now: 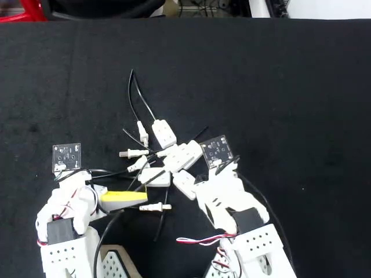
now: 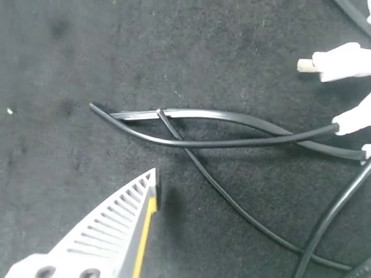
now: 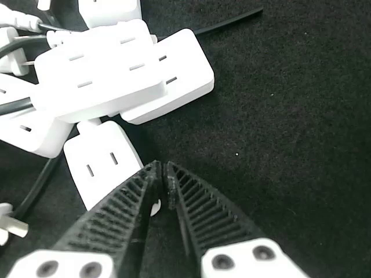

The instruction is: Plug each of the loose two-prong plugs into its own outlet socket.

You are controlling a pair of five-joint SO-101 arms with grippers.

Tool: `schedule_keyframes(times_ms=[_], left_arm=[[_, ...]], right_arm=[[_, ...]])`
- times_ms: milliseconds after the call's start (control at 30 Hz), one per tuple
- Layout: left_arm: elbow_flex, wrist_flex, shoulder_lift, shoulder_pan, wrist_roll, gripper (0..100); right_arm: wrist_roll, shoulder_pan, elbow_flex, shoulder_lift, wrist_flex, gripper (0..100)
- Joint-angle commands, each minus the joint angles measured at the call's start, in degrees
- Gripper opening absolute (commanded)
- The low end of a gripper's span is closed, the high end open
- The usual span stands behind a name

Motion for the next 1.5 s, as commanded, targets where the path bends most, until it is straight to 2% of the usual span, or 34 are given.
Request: schedule_keyframes(times_ms=[0, 200, 400, 533, 633, 767, 867, 1000, 1167, 1367, 1467], left_arm=[[0.7, -2.2, -0.6, -0.5, -0.5, 65], [0.7, -7.3, -0.7, 0.0, -0.5, 38], [0.7, -13.5, -0.7, 0.1, -0.4, 24], [-1.4, -12.7, -0.4, 0.1, -0.5, 26], [-6.5, -7.8, -0.4, 0.8, -0.2, 28], [-11.8, -2.8, -0.3, 7.3, -0.1, 26], [-12.5, -2.1, -0.2, 10.7, 1.0, 25], [-14.0, -2.6, 4.0, 10.6, 1.2, 25], [-24.4, -4.0, 18.8, 11.3, 2.1, 25], [-36.3, -9.9, 46.0, 15.0, 9.8, 25], [-40.9, -12.6, 57.4, 16.7, 11.5, 25]], right_arm=[[0.4, -1.0, -0.4, -0.2, -0.4, 2.1], [0.4, -1.0, -0.4, -0.2, -0.4, 2.1], [0.4, -1.0, -0.4, -0.2, -0.4, 2.1], [0.4, -1.0, -0.4, -0.2, -0.4, 2.1], [0.4, -1.0, -0.4, -0.2, -0.4, 2.1], [0.4, -1.0, -0.4, -0.2, -0.4, 2.1], [0.4, -1.0, -0.4, -0.2, -0.4, 2.1], [0.4, -1.0, -0.4, -0.2, -0.4, 2.1], [0.4, -1.0, -0.4, -0.2, -0.4, 2.1], [0.4, -1.0, -0.4, -0.2, -0.4, 2.1], [0.4, -1.0, -0.4, -0.2, -0.4, 2.1]])
